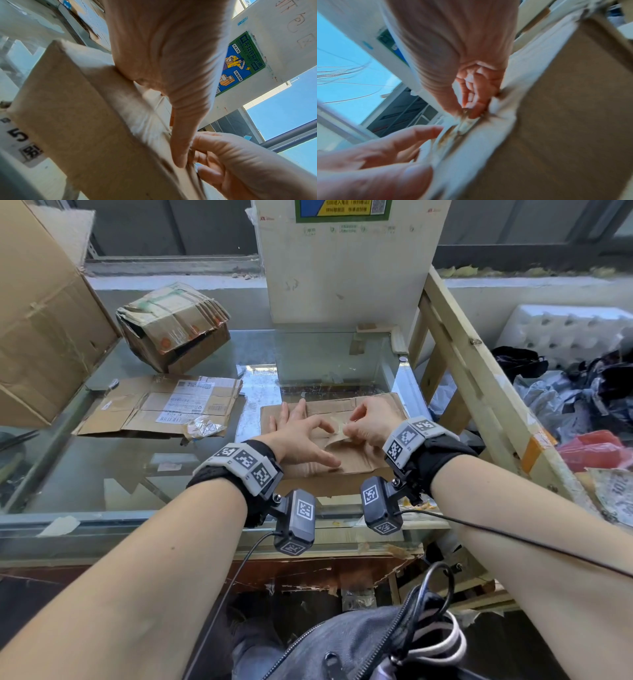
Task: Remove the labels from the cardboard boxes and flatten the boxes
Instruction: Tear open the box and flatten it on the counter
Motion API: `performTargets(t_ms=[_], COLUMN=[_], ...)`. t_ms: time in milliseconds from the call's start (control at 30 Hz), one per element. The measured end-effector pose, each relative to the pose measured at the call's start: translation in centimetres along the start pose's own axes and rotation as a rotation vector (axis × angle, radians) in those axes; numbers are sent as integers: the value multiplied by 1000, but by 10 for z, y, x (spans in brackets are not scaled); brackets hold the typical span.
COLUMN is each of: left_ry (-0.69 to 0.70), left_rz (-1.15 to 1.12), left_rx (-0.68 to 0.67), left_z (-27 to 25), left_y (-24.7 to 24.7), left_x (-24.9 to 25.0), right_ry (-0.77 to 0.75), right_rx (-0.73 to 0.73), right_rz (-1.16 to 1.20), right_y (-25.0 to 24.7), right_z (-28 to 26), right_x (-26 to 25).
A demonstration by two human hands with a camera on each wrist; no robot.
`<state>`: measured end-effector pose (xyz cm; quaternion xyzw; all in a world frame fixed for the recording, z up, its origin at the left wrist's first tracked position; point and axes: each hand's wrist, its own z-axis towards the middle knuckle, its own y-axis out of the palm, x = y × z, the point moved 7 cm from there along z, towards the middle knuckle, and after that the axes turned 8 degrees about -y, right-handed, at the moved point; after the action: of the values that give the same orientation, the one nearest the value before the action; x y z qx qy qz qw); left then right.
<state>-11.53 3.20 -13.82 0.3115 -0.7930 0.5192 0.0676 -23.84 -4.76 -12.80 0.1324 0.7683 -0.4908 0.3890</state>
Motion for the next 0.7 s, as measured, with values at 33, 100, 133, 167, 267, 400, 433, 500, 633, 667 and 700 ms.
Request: performTargets(t_ms=[33, 100, 133, 167, 267, 400, 433, 500, 633, 667, 700], left_ry=[0, -4, -5, -5, -2, -14, -17, -24, -25, -23, -21], left_rz=[-2, 2, 0, -8, -33, -31, -24, -6, 17, 23, 27], left_rx=[-1, -4, -6, -10, -6, 36, 49, 64, 59, 57, 55], left_z=[0, 0, -1, -1, -2, -1, -1, -1, -1, -1, -1], left_y=[0, 0, 0, 0, 0, 0, 0, -1, 0, 0, 1], left_x=[0, 0, 0, 0, 1, 1, 1, 0, 0, 1, 1], right_ry=[24, 81, 92, 96, 77, 62, 51, 31, -6, -5, -3], right_rx=[-47, -141, -171, -192, -222, -295, -301, -298, -274, -267, -261], right_rz=[-44, -137, -175, -213, -289, -292, -268, -166, 32, 72, 106], right_y=[2, 7, 9, 11, 15, 16, 15, 13, 11, 11, 10], right_z=[2, 5, 7, 9, 14, 13, 11, 7, 3, 4, 4], right_x=[-1, -2, -2, -1, -3, -10, -10, -8, 3, 4, 5])
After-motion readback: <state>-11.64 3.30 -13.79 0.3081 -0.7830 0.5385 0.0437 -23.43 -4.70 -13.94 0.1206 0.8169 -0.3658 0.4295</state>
